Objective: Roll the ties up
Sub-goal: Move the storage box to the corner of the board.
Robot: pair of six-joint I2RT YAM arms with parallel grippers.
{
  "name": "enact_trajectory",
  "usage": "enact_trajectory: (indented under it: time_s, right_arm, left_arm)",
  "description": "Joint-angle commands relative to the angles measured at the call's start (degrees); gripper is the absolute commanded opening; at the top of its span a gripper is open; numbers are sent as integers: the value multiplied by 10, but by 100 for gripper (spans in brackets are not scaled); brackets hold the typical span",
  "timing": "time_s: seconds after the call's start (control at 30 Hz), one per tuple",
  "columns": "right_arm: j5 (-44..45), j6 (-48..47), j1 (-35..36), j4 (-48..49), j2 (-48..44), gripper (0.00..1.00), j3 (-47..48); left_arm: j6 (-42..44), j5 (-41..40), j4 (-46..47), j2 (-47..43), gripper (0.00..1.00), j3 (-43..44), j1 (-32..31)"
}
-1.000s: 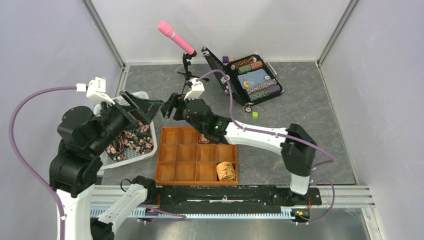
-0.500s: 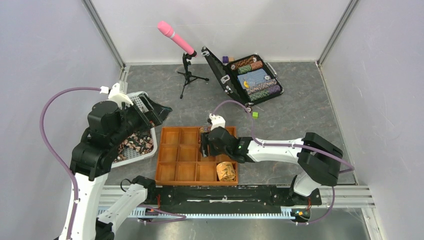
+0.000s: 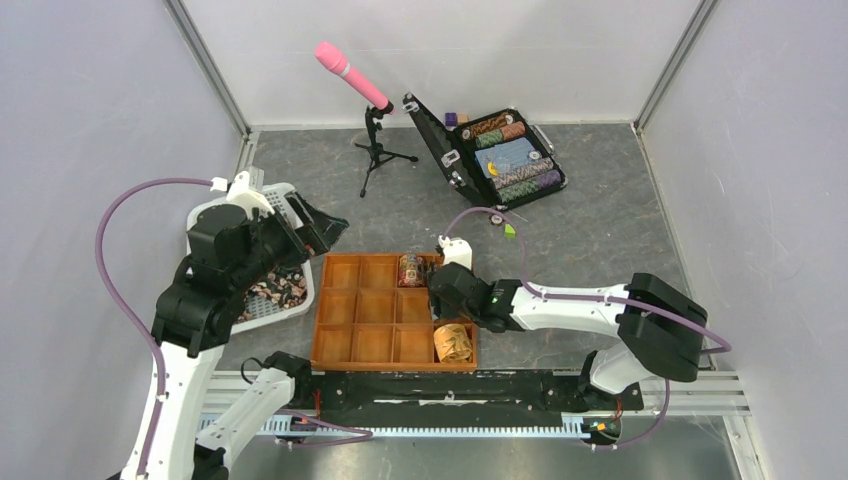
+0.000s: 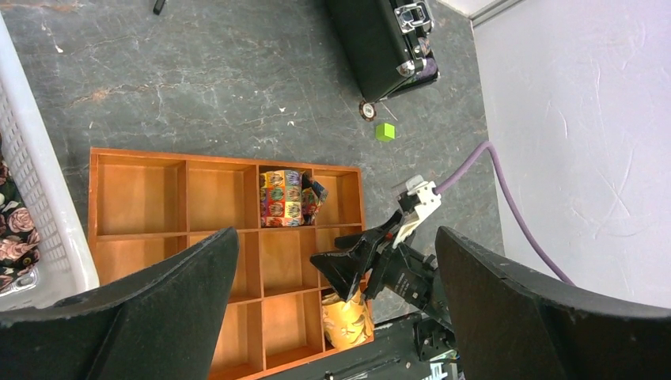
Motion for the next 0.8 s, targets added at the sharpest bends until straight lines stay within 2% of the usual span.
enact_trajectory:
  time_s: [0.0,0.2,0.33,0.63,0.77]
  right_arm:
    - [37,-4,-1,-44,-20,62,-15]
    - [91,-18,-4,-119,2,61,0]
    - [119,-24,-31,-156,-12,61,-14]
    - [114,-51,-172,-162,-137,61,-126]
    - [130,-70,-234,-174,-192,65,-158]
  left_arm:
    - [-6,14,35,-5,100,-9,0]
    - [-6,16,39,-7,100,-24,0]
    - [-7,20,43,-7,100,-31,0]
    - [-12,35,62,-2,100,-51,0]
    - [-14,44,71,3,100,-57,0]
